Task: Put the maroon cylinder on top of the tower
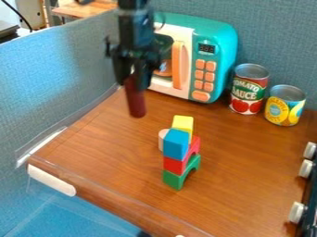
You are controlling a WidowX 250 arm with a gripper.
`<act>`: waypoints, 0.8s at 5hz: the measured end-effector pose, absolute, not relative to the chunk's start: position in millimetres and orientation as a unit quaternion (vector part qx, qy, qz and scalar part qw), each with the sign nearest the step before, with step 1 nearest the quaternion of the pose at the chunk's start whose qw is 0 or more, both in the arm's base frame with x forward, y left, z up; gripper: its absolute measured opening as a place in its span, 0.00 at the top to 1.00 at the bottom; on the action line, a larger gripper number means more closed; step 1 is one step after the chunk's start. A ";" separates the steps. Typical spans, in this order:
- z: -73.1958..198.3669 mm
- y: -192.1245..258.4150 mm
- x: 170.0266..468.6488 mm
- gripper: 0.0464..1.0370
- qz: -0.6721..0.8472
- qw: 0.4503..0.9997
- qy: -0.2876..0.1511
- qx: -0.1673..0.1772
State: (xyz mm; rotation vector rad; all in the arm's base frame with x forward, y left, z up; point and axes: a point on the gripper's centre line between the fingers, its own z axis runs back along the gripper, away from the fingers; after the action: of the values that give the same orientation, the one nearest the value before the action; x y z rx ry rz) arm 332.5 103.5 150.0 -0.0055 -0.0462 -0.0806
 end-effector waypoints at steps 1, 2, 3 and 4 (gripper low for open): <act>186.5 88.3 333.4 0.55 -0.052 0.997 -0.054 -0.013; 192.5 65.8 334.3 0.55 -0.089 0.995 -0.048 -0.020; 191.0 54.2 330.7 0.55 -0.112 0.993 -0.030 -0.018; 185.2 40.6 318.6 0.55 -0.136 0.990 -0.004 -0.021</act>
State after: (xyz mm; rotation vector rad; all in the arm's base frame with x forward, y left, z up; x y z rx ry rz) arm 318.6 40.6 185.2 -0.0411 -0.0072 -0.2727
